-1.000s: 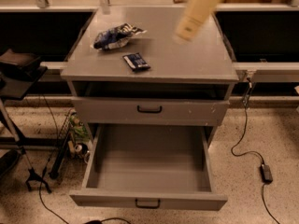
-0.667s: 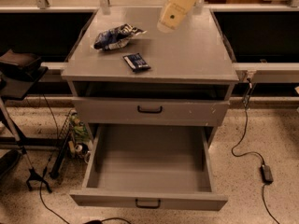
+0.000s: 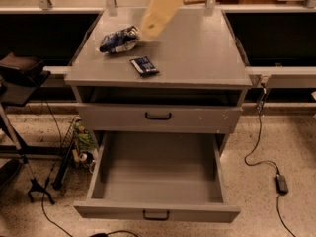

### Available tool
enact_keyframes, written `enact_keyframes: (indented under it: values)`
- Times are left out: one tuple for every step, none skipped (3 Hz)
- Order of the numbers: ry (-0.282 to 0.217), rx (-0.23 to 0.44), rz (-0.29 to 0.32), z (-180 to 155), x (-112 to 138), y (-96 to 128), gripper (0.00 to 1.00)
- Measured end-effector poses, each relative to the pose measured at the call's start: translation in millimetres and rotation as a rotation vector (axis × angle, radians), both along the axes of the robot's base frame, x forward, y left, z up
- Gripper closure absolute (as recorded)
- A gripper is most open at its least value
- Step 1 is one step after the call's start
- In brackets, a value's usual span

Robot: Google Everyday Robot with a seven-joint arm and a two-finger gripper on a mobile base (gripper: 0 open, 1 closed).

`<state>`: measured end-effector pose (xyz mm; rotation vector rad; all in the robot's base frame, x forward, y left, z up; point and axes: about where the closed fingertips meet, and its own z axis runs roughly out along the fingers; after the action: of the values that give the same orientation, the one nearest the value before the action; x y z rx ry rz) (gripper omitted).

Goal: Place blue chip bag into middle drawer

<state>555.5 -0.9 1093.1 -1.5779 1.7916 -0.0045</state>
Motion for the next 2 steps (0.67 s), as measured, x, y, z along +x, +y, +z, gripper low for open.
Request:
enact_keyframes:
  values:
    - [0.025, 0.069, -0.063, -29.7, 22.8, 58.3, 0.0]
    - [0.043, 0.166, -0.124, -57.5, 58.5, 111.6, 0.0]
